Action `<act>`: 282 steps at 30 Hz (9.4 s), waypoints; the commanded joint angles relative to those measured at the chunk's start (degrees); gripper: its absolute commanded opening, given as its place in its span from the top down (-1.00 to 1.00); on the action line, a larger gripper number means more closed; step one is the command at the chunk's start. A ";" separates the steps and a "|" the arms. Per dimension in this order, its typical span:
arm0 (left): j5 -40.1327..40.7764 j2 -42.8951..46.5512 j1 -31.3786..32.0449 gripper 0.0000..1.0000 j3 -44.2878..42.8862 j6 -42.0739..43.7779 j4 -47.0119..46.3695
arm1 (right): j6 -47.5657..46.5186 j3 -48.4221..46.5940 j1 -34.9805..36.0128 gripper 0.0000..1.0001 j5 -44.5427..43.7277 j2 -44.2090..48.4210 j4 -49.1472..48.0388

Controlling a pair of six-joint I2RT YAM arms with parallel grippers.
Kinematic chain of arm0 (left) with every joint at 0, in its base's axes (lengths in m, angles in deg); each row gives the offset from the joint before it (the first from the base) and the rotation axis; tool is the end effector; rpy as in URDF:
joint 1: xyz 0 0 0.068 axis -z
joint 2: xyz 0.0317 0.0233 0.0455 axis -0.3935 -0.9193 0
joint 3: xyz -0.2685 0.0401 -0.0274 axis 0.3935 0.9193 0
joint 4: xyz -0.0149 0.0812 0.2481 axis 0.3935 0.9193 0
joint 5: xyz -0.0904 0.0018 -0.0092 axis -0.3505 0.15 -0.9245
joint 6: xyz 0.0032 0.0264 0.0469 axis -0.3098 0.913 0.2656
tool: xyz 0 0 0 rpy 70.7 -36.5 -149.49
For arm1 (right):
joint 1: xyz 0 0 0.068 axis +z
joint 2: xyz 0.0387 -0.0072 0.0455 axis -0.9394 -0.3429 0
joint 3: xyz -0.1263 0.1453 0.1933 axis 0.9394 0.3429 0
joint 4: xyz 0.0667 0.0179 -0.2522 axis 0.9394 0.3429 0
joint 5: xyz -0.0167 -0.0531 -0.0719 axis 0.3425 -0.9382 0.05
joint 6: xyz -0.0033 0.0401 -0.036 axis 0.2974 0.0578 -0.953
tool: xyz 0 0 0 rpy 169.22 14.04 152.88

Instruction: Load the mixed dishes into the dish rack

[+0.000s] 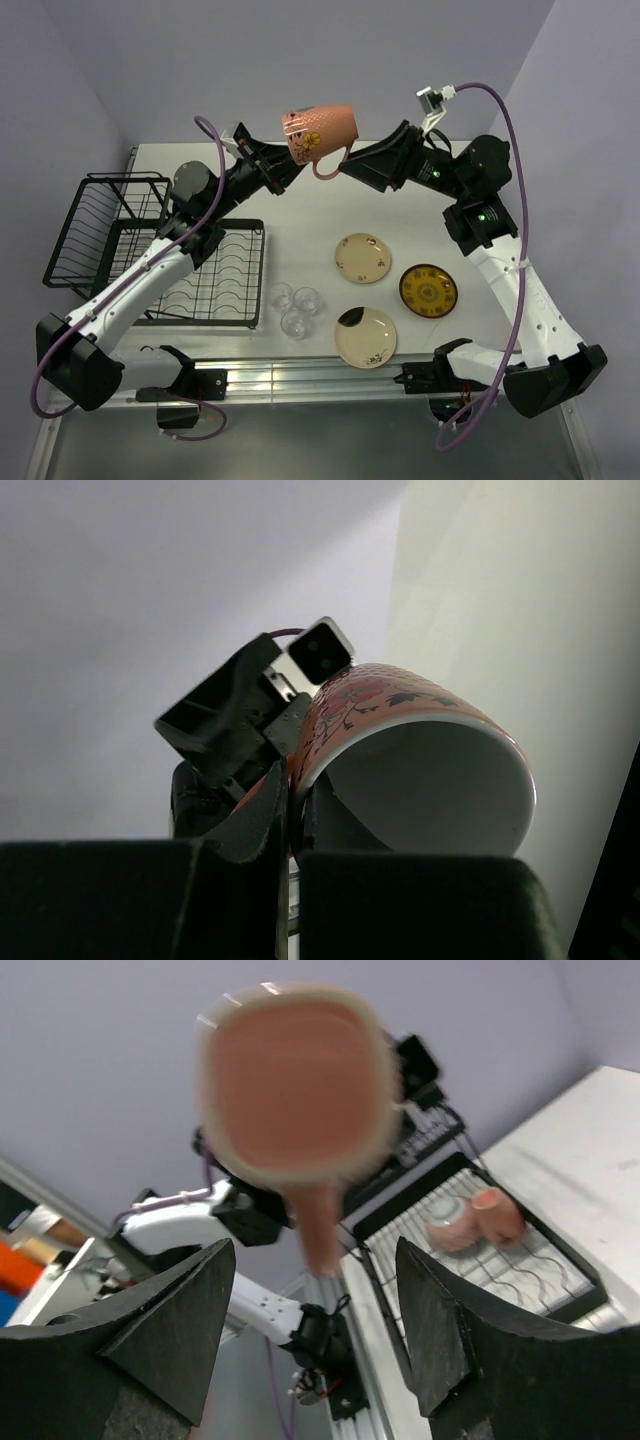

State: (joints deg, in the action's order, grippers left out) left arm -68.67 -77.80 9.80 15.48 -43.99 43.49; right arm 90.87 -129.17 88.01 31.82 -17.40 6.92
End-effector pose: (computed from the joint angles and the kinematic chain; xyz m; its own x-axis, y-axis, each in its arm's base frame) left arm 0.2339 -0.1682 0.4337 -0.8587 -0.4588 0.2282 -0.0311 -0.3980 -0.9169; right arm 0.2112 0.0972 0.4804 -0.4546 0.3553 -0.8168 -0.8162 0.2009 0.5417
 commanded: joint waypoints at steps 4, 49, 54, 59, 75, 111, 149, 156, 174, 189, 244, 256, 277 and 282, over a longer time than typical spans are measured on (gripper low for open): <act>0.51 2.05 0.25 1.00 0.35 -6.45 -7.01 | 3.91 -6.22 4.87 -0.37 1.48 -3.73 -7.93; 28.72 30.08 -1.07 -0.96 -31.55 64.02 69.03 | -26.22 -22.38 24.98 1.00 -24.95 -25.06 28.90; 27.40 32.54 -1.15 -0.98 -32.09 66.41 62.35 | -30.98 -26.96 32.64 1.00 -32.09 -35.26 31.28; 25.38 32.64 -1.07 -0.98 -32.17 65.80 58.90 | -31.95 -28.72 36.77 1.00 -35.43 -40.55 30.75; 25.47 32.10 -1.15 -0.98 -33.06 64.57 57.33 | -35.82 -38.31 46.53 1.00 -46.42 -57.52 31.37; 23.62 33.16 -1.15 -0.97 -32.88 61.75 60.31 | -27.47 -46.40 51.54 -0.35 -49.50 -67.11 31.19; 18.96 5.39 7.02 -0.85 -9.94 81.78 78.07 | -10.95 18.38 15.69 -0.39 -61.98 17.53 54.21; 15.62 1.53 7.81 -0.66 -5.19 91.72 74.90 | -10.07 19.70 15.69 -0.38 -62.24 22.98 56.59; 16.50 -9.37 12.90 -0.12 -4.84 91.38 72.44 | -10.59 18.12 15.69 -0.38 -63.91 26.32 59.40; 21.50 -20.27 19.68 -0.22 -9.14 92.60 71.38 | -12.17 18.12 15.60 -0.40 -65.31 29.48 61.07; 11.14 8.36 10.10 1.00 -5.91 77.75 28.09 | 23.92 20.39 2.77 -0.71 -4.15 18.59 20.06; 15.36 13.83 10.18 1.00 -0.71 76.78 21.64 | 56.81 20.68 3.91 -0.69 -12.67 11.83 -14.24; 14.74 12.16 10.62 1.00 -0.62 74.68 16.55 | 55.32 14.17 6.28 -0.56 -12.40 4.00 -12.93; 14.74 12.42 10.62 1.00 -0.62 75.11 16.81 | 53.83 12.59 7.16 -0.50 -12.58 2.60 -11.44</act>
State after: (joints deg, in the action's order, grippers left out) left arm -52.72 -65.85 20.16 15.98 31.26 63.46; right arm 146.26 -112.85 94.28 19.04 -14.32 -3.72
